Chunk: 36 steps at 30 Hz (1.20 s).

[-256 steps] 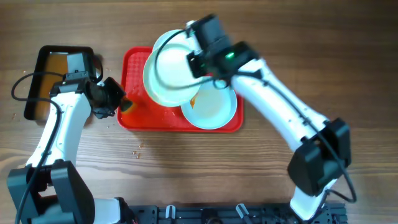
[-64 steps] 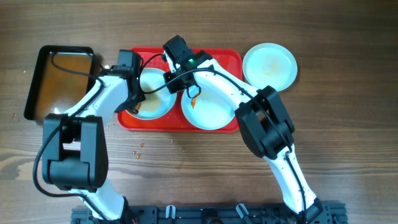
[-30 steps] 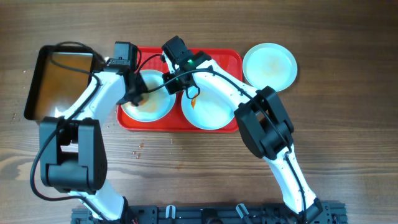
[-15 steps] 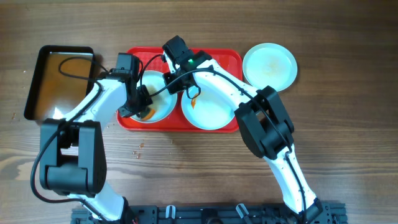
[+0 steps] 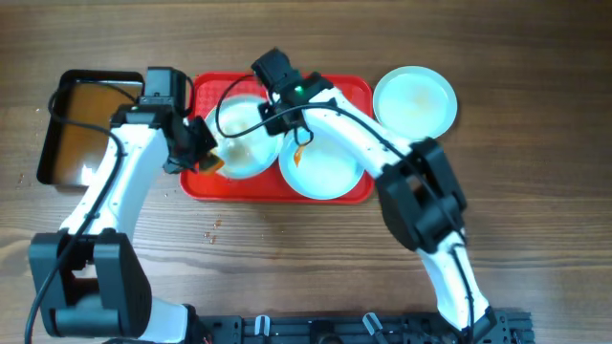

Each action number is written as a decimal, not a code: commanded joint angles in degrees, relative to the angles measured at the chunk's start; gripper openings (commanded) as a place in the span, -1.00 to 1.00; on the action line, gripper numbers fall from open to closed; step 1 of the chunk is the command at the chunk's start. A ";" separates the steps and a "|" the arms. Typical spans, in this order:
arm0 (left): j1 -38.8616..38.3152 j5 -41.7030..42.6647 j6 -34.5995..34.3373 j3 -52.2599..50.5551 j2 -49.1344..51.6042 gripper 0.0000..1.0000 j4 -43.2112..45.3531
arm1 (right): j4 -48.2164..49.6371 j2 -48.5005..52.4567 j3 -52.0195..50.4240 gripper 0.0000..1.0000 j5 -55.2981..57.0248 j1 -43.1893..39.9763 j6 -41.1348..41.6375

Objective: Clean dirty plates on tray and stack at the side
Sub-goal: 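Scrub the held plate with the sponge in the left gripper, then lift the scrubbed plate with the right gripper toward the right side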

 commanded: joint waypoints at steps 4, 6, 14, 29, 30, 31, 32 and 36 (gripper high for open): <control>2.97 5.70 -0.11 1.03 -0.94 -0.92 -0.92 | -1.51 -15.96 0.24 -0.91 22.97 -0.55 -6.12; 2.93 5.77 -0.15 1.01 -0.94 -0.92 0.44 | -0.90 -21.73 0.24 -0.91 26.88 0.26 -18.08; 2.93 6.60 -0.13 0.79 -0.94 -0.92 1.09 | 9.79 -23.10 0.24 -0.91 57.64 8.22 -50.82; 2.93 6.58 -0.11 0.79 -0.94 -0.92 1.51 | 16.06 -23.10 0.13 -0.91 57.27 9.53 -44.35; 2.93 6.58 -0.09 0.79 -0.94 -0.92 1.46 | 13.53 -23.10 0.13 -0.93 54.14 8.07 -36.79; 2.93 6.58 -0.09 0.79 -0.94 -0.92 1.46 | 9.75 -23.12 0.13 -0.91 49.29 5.88 -29.11; 2.93 6.58 -0.09 0.79 -0.94 -0.92 1.49 | 5.40 -23.12 0.13 -0.91 42.73 2.91 -21.68; 2.93 6.56 0.09 0.79 -0.94 -0.92 1.95 | -5.77 -23.08 0.02 -0.91 9.66 -16.46 -2.84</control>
